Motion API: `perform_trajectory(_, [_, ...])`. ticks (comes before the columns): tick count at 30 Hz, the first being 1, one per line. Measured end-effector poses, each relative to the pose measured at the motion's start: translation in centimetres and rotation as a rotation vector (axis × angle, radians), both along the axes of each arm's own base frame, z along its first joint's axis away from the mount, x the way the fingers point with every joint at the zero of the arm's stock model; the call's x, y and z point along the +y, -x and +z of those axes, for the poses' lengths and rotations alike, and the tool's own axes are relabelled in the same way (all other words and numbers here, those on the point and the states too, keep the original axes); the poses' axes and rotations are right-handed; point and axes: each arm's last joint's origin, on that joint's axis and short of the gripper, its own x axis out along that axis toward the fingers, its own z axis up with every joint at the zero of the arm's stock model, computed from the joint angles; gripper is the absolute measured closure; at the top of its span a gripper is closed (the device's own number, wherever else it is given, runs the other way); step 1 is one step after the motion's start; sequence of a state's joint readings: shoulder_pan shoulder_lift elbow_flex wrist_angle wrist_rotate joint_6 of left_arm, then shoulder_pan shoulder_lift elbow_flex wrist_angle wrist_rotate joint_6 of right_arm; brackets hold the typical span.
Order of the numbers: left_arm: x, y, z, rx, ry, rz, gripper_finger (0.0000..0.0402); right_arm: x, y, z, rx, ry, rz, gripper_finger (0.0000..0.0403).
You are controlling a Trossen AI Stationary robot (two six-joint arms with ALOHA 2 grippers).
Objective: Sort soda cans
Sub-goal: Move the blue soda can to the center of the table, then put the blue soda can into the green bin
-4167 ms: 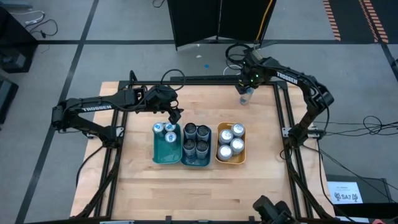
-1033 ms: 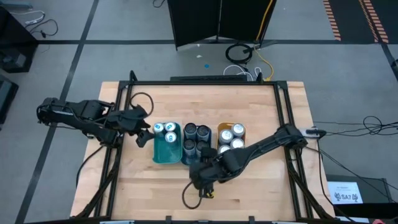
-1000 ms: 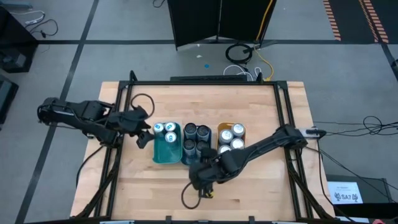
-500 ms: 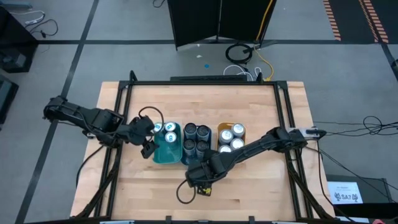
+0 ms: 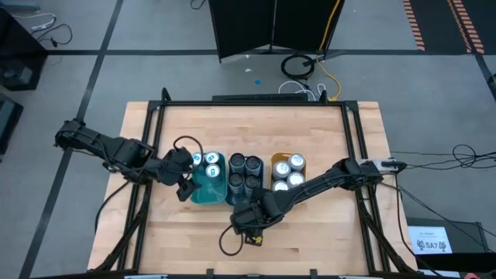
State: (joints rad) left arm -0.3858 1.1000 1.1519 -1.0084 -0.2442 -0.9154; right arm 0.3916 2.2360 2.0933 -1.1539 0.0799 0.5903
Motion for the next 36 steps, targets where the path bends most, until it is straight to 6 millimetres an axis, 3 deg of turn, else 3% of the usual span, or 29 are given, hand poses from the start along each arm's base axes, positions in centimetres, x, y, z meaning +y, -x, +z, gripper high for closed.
perform_trajectory(12, [-0.6,0.2,0.1,-0.015,0.019,0.012,0.0079,-0.3,-0.2,0.1,-0.007,-0.007,-0.007,0.0134])
perform_trajectory(16, [-0.6,0.2,0.1,-0.015,0.016,0.015,0.0079,-0.5,0.2,1.1,-0.027,-0.014,-0.003,0.0133])
perform_trajectory(24, [-0.5,0.2,0.1,-0.027,-0.008,0.033,0.0079,-1.5,2.4,6.7,-0.154,-0.014,0.05,0.0133])
perform_trajectory(29, [-0.4,0.1,0.1,-0.046,-0.04,0.059,0.0079,-2.9,5.7,10.8,-0.159,0.004,0.085,0.0133])
perform_trajectory(36, [-0.4,0.0,0.3,-0.069,-0.051,0.074,0.0079,-4.4,10.5,14.1,-0.083,0.069,0.0,0.0133])
